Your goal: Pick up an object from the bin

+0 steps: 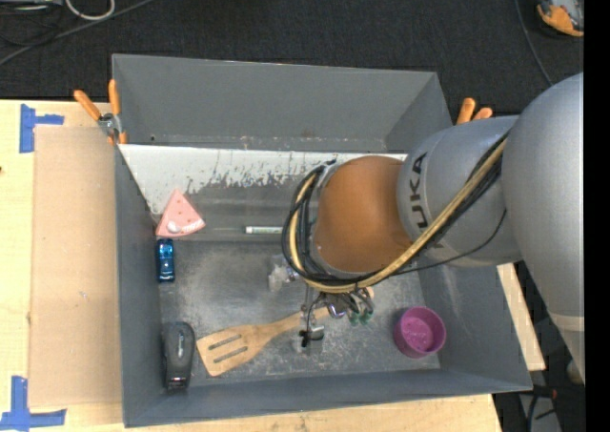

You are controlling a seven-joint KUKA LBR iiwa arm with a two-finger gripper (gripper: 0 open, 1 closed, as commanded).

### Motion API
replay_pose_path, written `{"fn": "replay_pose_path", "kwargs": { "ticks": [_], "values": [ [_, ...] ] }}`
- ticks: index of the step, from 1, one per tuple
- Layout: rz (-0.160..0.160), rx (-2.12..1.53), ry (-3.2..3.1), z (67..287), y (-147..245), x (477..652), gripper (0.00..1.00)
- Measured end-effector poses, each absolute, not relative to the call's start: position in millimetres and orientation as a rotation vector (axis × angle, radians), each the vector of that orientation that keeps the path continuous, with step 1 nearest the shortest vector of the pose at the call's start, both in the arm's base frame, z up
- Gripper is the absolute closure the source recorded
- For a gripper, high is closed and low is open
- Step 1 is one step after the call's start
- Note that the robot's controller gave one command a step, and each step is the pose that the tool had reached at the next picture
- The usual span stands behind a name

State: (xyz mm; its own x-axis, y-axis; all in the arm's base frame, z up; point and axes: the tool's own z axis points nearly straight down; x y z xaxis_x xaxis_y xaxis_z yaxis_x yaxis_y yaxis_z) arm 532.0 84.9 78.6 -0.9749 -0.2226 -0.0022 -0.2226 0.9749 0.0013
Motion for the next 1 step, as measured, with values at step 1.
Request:
{"fn": "replay_pose_path", "kwargs": {
  "ticks": [1],
  "values": [
    [0.002, -0.552, 3.092, 64.1, 99.9, 531.9, 0.00]
  ]
}}
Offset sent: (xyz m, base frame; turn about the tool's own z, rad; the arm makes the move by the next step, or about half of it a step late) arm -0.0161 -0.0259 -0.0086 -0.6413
